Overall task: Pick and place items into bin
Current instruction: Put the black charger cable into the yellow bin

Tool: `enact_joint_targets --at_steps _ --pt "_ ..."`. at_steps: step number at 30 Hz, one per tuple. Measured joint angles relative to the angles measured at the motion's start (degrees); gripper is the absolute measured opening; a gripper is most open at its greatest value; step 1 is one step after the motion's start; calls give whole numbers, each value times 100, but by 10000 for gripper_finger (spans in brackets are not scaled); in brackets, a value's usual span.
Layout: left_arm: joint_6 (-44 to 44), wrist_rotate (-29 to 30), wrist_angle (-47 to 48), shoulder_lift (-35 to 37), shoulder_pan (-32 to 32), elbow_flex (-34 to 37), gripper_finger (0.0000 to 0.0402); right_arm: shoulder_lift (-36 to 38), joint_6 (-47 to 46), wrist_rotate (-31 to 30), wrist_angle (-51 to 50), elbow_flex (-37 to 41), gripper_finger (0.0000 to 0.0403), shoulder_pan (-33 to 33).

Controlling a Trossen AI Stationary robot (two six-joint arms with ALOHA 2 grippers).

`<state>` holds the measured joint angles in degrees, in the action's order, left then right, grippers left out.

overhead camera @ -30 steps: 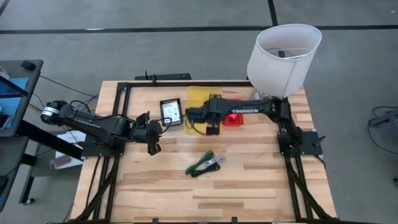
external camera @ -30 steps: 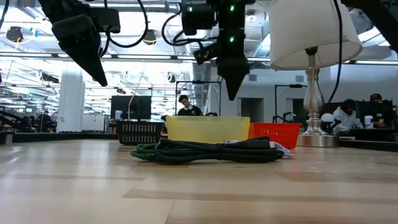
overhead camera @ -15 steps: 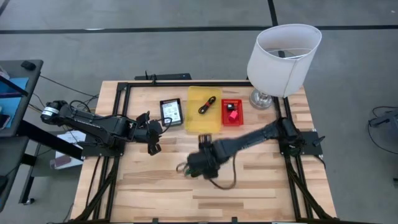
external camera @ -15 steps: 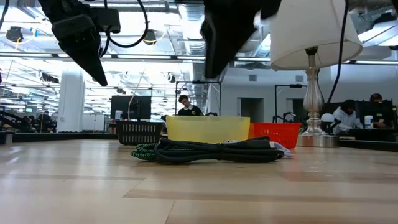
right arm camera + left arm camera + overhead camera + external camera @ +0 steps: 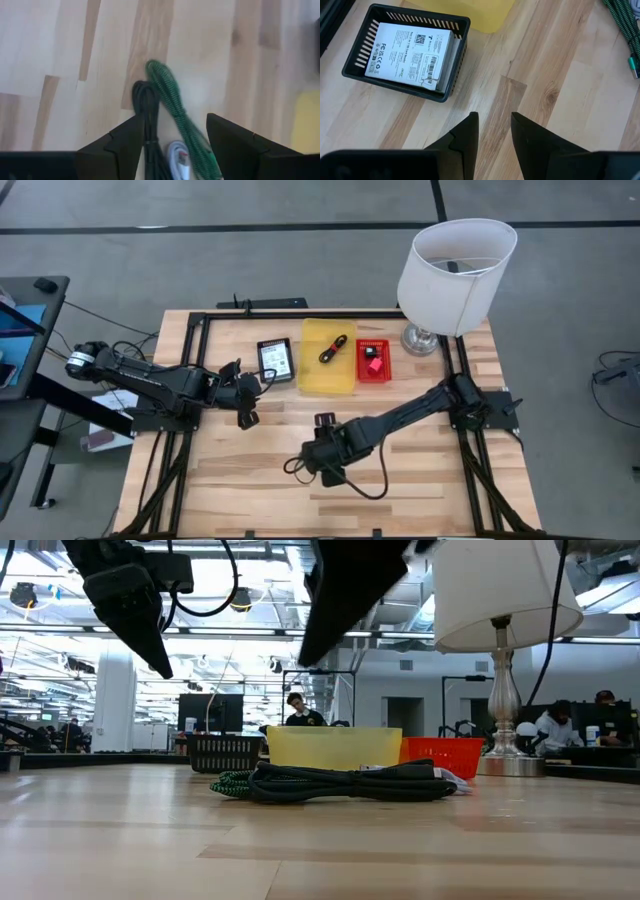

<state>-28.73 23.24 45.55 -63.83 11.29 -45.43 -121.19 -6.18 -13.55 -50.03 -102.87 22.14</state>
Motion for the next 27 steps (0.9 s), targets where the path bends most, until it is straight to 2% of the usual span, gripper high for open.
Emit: enact_joint_targets --at_steps 19,27 --pt "0 -2 -1 0 0 0 107 -8 -156 27 1310 1163 196 104" --pt "0 -2 1 0 0 0 107 -266 -242 231 1373 1248 194 118"
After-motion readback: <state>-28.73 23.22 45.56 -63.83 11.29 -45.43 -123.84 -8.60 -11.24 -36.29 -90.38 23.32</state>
